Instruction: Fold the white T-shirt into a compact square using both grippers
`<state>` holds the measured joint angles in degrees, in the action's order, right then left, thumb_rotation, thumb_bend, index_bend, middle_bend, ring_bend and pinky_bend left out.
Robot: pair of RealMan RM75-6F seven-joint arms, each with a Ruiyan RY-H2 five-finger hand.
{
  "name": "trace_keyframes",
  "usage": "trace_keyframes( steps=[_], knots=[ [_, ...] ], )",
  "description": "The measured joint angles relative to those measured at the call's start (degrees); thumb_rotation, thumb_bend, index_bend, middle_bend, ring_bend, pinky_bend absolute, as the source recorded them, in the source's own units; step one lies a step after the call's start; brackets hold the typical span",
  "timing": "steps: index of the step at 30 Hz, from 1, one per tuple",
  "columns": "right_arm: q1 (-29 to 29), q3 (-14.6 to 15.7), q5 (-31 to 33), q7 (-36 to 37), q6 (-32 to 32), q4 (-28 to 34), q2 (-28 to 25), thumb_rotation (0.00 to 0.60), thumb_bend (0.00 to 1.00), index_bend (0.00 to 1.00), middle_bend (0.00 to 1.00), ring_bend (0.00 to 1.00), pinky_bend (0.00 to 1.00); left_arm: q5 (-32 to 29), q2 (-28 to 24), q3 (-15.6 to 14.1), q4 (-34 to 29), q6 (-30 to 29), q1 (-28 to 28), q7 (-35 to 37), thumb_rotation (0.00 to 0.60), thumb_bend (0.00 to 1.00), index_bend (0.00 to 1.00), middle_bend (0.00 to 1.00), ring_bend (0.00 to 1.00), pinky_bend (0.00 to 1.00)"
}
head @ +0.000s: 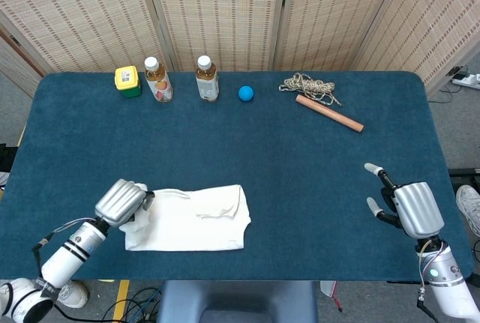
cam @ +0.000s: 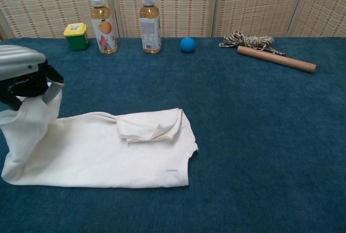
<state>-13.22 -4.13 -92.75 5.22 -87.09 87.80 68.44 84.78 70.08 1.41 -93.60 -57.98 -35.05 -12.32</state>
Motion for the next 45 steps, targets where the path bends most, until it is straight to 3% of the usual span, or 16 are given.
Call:
trace_keyframes(
  steps=[8, 25, 35, 45],
  knots=[
    [0.79, -0.03, 0.20, 1.23, -0.69, -0.83, -0.45, 0.600, 0.35, 0.20, 0.93, 0.94, 0.97, -6.72, 2.96, 2.93, -5.18, 3.79, -3.53, -9.59, 0.600, 0.50, 0.65, 0.95, 0.85, 1.00],
    [1.88, 0.00, 0.53, 1.94, -1.03, -1.30, -0.86, 0.600, 0.35, 0.20, 0.93, 0.94, 0.97, -21.48, 14.61, 5.91, -7.42, 4.94, -10.32, -26.60, 0.600, 0.50, 0.64, 0.95, 0.85, 1.00],
    [2.58, -0.11, 0.78, 2.51, -1.52, -1.63, -1.22, 0.600, 0.35, 0.20, 0.93, 0.94, 0.97, -28.54, 19.16, 7.08, -7.81, 2.78, -14.37, -32.67, 0.600, 0.50, 0.63, 0.95, 0.85, 1.00],
    [3.11, -0.04, 0.98, 3.14, -1.57, -2.23, -1.23, 0.600, 0.35, 0.20, 0.93, 0.94, 0.97, -32.67, 22.34, 6.46, -6.20, 2.12, -17.49, -35.76, 0.600, 0.50, 0.60, 0.95, 0.84, 1.00]
  ],
)
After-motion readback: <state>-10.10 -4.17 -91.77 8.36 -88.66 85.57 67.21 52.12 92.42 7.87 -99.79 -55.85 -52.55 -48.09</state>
